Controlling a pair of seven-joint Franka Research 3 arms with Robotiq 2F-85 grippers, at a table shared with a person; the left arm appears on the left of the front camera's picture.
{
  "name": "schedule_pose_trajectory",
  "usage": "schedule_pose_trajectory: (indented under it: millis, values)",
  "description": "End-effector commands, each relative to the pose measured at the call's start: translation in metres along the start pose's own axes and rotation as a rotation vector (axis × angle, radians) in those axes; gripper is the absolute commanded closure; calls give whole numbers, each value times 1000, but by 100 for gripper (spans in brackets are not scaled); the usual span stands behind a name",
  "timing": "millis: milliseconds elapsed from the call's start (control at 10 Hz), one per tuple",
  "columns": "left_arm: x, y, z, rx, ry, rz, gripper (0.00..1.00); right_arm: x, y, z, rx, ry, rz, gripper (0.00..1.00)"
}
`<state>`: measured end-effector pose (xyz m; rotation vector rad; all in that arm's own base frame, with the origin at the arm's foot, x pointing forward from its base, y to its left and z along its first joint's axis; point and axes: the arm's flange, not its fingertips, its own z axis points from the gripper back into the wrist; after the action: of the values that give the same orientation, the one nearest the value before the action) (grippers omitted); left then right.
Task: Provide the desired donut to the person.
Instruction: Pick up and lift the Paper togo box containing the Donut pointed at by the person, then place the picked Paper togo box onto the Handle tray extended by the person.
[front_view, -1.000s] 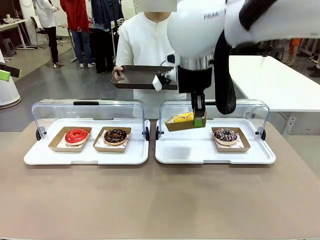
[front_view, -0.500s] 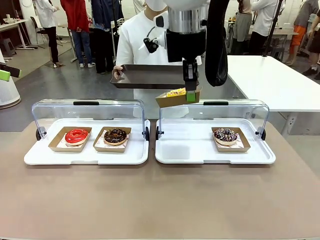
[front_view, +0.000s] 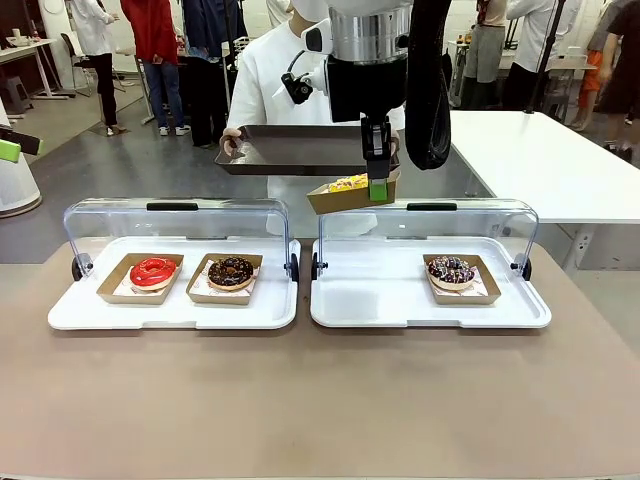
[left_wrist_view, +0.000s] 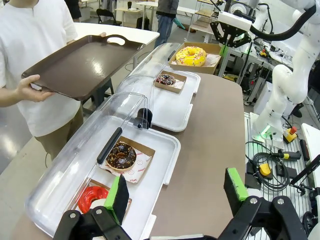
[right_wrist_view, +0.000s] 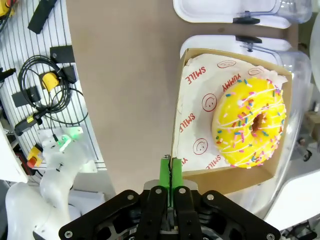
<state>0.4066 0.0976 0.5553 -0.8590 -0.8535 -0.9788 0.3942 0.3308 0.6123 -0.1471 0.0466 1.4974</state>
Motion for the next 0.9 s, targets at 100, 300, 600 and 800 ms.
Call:
schedule_pose_trajectory:
  millis: [100,300,600,800]
  values:
    - [2,-1,1,-2,-7,4,0,-2,1,1,-4,-1,-13,100]
    - [2,-1,1,-2,-7,4,0,-2,1,1,-4,-1,-13,100]
    - [2,-1,1,-2,-7,4,0,-2,1,1,-4,-1,-13,100]
    - [2,-1,1,-2,-7,4,0,-2,1,1,-4,-1,-13,100]
